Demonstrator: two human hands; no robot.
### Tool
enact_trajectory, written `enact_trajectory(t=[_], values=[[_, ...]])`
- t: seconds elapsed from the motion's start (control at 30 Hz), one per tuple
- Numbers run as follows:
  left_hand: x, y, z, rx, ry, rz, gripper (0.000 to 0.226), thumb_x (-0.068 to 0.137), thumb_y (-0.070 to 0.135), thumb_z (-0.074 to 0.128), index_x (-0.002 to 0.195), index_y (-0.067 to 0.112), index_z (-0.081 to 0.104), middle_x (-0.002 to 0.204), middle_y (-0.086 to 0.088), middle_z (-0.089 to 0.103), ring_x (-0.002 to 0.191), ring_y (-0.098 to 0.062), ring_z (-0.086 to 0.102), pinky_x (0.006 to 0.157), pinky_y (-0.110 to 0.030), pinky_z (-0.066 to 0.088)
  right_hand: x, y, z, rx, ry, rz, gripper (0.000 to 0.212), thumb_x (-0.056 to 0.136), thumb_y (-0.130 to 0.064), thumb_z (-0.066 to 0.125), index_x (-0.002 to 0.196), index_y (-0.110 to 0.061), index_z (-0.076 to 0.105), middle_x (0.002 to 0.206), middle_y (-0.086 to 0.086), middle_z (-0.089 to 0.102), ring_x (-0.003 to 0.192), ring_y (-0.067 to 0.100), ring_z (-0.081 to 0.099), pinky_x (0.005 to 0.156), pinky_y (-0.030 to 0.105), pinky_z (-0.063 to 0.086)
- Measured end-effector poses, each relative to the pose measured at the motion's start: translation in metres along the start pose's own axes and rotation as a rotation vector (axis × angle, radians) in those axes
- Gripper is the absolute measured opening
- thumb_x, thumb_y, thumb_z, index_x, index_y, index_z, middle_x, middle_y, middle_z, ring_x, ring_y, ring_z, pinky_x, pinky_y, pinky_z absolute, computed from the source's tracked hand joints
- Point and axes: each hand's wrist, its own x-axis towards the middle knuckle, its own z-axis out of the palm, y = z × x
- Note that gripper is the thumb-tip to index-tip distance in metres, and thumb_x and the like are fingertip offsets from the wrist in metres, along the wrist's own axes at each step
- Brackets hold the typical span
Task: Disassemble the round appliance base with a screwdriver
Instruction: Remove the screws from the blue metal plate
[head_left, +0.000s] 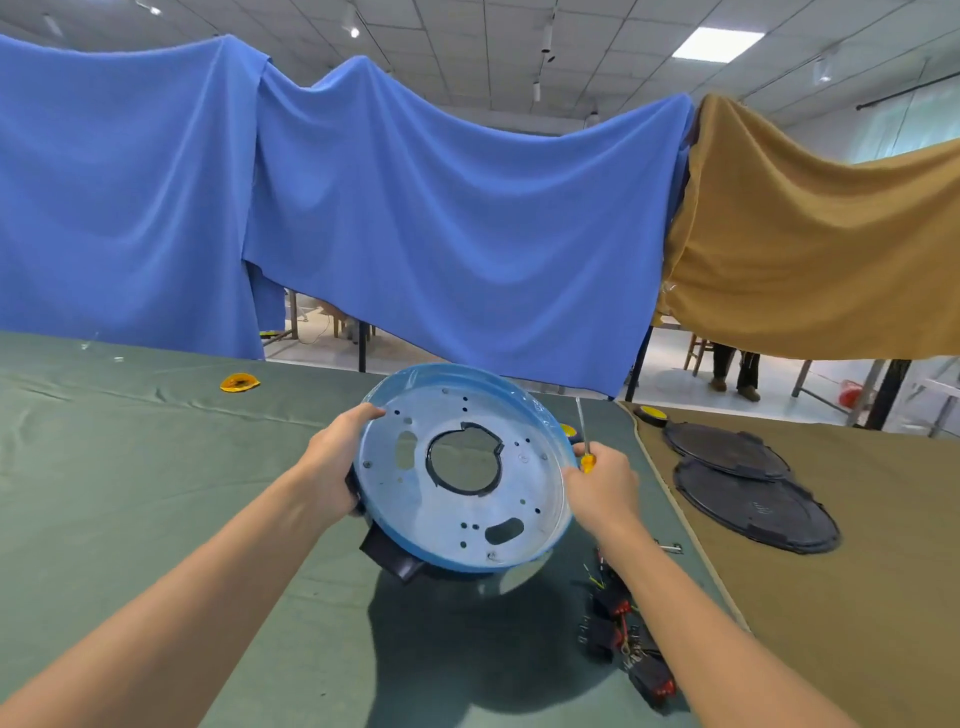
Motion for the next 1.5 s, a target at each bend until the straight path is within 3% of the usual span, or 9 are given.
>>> enact_trajectory(t=[0.2,0.43,0.7,0.87,1.0,1.17,1.33,1.43,1.5], values=[[0.021,-0.02,-0.003,-0.037,0.099,0.033,0.013,0.09,0.021,0.058,0.091,0.009,0.065,0.065,-0.007,0.069,0.057,-0.027,0.062,0.057,-0.032,0.049,0.019,0.004,0.016,-0.124,-0.083,-0.012,0.014,0.087,-0.004,0.055,0.093,-0.015,0.063,0.095,0.008,0.063,0.095,0.029,0.053,0.058,0.025,0.04],[0.032,-0.032,-0.003,0.098,0.159,-0.008,0.034,0.086,0.018,0.059,0.116,0.003,0.053,0.108,-0.023,0.065,0.08,-0.033,0.057,0.066,-0.037,0.043,0.037,0.007,0.028,-0.292,-0.206,-0.03,0.016,0.084,-0.004,0.052,0.093,-0.01,0.064,0.097,0.01,0.062,0.091,0.026,0.05,0.067,0.032,0.045],[0.025,-0.05,0.008,0.245,0.33,0.045,0.03,0.086,0.019,0.056,0.112,0.005,0.047,0.099,-0.011,0.055,0.074,-0.023,0.051,0.06,-0.033,0.038,0.054,0.006,0.04,-0.307,-0.263,-0.053,0.015,0.087,-0.012,0.059,0.099,-0.019,0.065,0.1,0.007,0.062,0.079,0.013,0.053,0.057,0.024,0.041],[0.019,-0.054,0.006,0.996,0.482,0.453,0.06,0.089,0.029,0.054,0.143,0.01,0.036,0.151,-0.018,0.031,0.139,-0.033,0.027,0.113,-0.046,0.022,0.05,0.005,0.036,-0.335,-0.239,-0.015,0.014,0.087,-0.02,0.058,0.093,-0.011,0.066,0.095,0.009,0.063,0.081,0.018,0.049,0.063,0.031,0.043],[0.016,-0.038,0.008,1.262,0.12,0.818,0.039,0.094,0.032,0.051,0.131,0.019,0.055,0.137,0.0,0.054,0.127,-0.021,0.045,0.104,-0.036,0.035,0.032,0.005,0.023,-0.326,-0.195,0.115,0.019,0.079,-0.019,0.061,0.066,-0.009,0.05,0.067,0.006,0.051,0.058,0.019,0.041,0.048,0.028,0.035],[0.007,-0.035,0.025,1.59,-0.421,0.718,0.04,0.096,0.05,0.044,0.119,0.02,0.061,0.116,0.005,0.06,0.107,-0.019,0.053,0.094,-0.039,0.045,0.015,-0.002,0.017,-0.398,-0.267,0.09,0.027,0.082,-0.002,0.052,0.063,-0.014,0.039,0.065,0.003,0.04,0.053,0.016,0.034,0.042,0.024,0.025],[-0.01,-0.052,0.043,1.501,-0.561,0.494,0.047,0.1,0.051,0.032,0.126,0.016,0.05,0.126,0.0,0.048,0.124,-0.027,0.04,0.105,-0.041,0.033,0.021,-0.01,0.015,-0.399,-0.369,-0.032,0.018,0.081,0.0,0.048,0.065,-0.005,0.041,0.067,0.014,0.042,0.061,0.021,0.03,0.054,0.031,0.022],[-0.021,-0.058,0.055,1.637,-0.64,0.543,0.058,0.101,0.054,0.02,0.141,0.018,0.042,0.151,-0.004,0.029,0.146,-0.024,0.01,0.118,-0.048,0.006,0.024,-0.016,0.019,-0.365,-0.384,-0.093,0.013,0.084,-0.007,0.053,0.088,-0.001,0.064,0.085,0.018,0.064,0.076,0.028,0.051,0.059,0.037,0.038],[-0.024,-0.057,0.054,1.614,-0.661,0.583,0.069,0.097,0.064,0.018,0.137,0.016,0.047,0.148,-0.001,0.035,0.143,-0.019,0.017,0.119,-0.045,0.007,0.024,-0.018,0.022,-0.387,-0.375,-0.11,0.018,0.087,-0.012,0.055,0.095,-0.002,0.066,0.091,0.016,0.067,0.086,0.031,0.057,0.068,0.039,0.046]])
